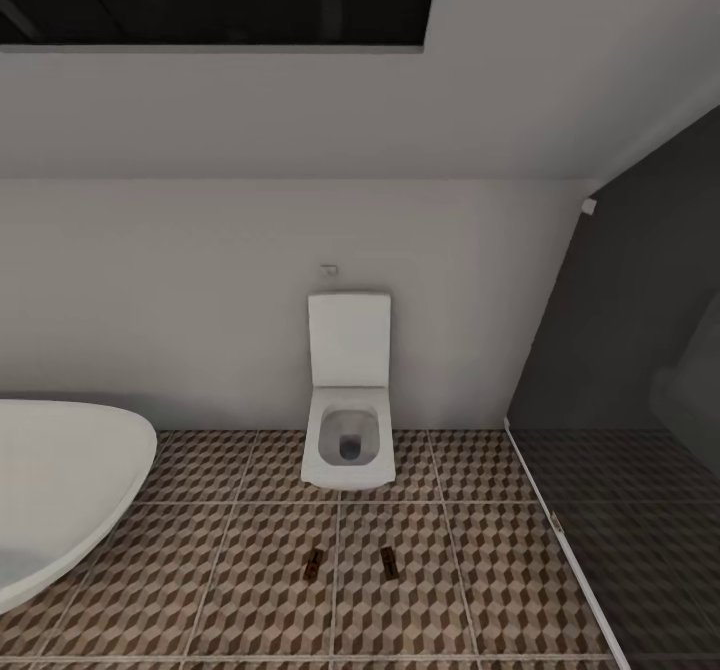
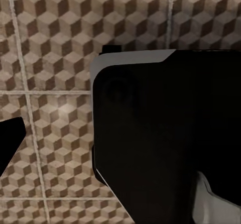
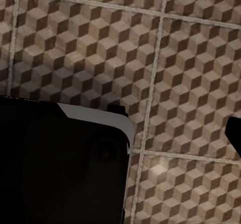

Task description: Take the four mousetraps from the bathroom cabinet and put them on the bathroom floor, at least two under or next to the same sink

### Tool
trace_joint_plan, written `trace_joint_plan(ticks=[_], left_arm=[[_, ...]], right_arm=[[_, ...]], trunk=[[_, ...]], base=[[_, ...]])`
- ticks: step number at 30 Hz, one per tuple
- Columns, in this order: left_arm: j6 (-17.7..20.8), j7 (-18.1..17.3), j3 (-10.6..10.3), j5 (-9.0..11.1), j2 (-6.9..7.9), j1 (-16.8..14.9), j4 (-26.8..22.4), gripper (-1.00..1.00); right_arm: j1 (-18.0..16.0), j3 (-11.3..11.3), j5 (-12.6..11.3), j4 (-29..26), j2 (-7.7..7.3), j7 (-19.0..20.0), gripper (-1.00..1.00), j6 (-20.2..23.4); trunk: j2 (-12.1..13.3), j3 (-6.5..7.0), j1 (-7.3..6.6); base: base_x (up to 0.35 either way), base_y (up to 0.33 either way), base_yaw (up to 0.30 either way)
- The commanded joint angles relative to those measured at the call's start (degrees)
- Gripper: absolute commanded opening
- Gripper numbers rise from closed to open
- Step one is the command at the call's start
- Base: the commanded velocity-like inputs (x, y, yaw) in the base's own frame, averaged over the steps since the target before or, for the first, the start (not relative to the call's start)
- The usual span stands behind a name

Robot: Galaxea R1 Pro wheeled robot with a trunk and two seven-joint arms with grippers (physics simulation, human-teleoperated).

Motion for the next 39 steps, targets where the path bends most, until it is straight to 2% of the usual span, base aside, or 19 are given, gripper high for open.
trace_joint_plan(ticks=[1, 8, 13, 17, 39], left_arm=[[-0.35, -0.08, -0.42, 0.34, 0.23, -0.08, 0.26, 1.00], [-0.30, -0.11, -0.42, 0.32, 1.93, -0.05, 0.26, 1.00], [-0.32, -0.20, -0.42, 0.27, 4.04, -0.04, 0.11, 1.00], [-0.36, -0.25, -0.48, 0.27, 4.36, -0.01, 0.09, 1.00], [-0.38, -0.32, -0.50, 0.27, 4.13, -0.01, -0.01, 1.00]], right_arm=[[-0.03, 0.50, -0.43, -0.01, 0.03, -0.12, 1.00, 0.00], [-0.03, 0.50, -0.35, -0.06, 0.05, -0.10, 1.00, 0.12], [-0.03, 0.47, -0.45, -0.12, 0.08, -0.05, 1.00, 0.03], [-0.03, 0.44, -0.47, -0.15, 0.09, -0.02, 1.00, -0.05], [-0.03, 0.41, -0.52, -0.90, 0.11, 0.06, 1.00, -0.21]], trunk=[[-0.11, -0.11, 0.03], [-0.11, -0.11, 0.03], [-0.11, -0.11, 0.03], [-0.11, -0.11, 0.03], [-0.11, -0.11, 0.03]], base=[[0.000, 0.000, 0.000], [0.000, 0.000, 0.000], [0.000, 0.000, 0.000], [0.000, 0.000, 0.000], [0.000, 0.000, 0.000]])
